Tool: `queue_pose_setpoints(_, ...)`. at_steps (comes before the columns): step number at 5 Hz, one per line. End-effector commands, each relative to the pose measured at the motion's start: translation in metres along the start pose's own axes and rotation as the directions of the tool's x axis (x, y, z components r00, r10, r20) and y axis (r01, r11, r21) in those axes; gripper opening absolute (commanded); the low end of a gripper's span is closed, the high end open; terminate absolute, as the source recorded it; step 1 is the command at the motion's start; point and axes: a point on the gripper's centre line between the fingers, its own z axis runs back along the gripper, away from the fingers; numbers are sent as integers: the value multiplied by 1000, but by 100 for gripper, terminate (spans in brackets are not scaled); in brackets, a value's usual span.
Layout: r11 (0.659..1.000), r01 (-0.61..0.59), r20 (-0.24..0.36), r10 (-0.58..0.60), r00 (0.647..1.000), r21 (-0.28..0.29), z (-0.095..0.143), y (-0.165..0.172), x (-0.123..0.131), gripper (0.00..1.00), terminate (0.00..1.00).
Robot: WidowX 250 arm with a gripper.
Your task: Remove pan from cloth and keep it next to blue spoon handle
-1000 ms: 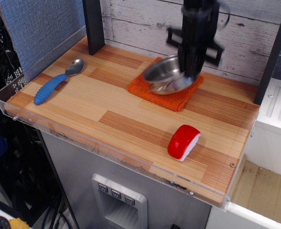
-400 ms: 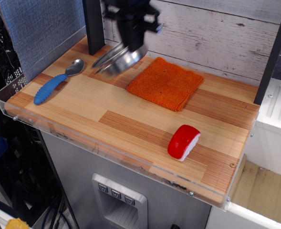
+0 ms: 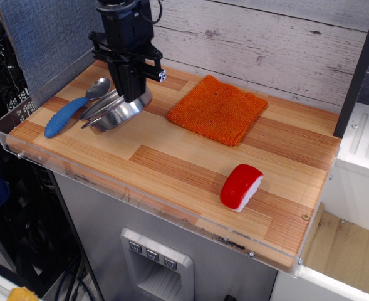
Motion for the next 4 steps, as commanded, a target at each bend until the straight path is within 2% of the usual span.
queue_pose_setpoints(1, 998, 20, 6, -20, 1000, 67, 5, 3, -11, 0, 0)
queue_pose_setpoints(3, 995, 49, -104, -39, 994, 90, -31, -4, -13, 0, 0)
queue_pose_setpoints(4, 994, 58, -135, -46, 990, 90, -41, -8, -12, 0, 0)
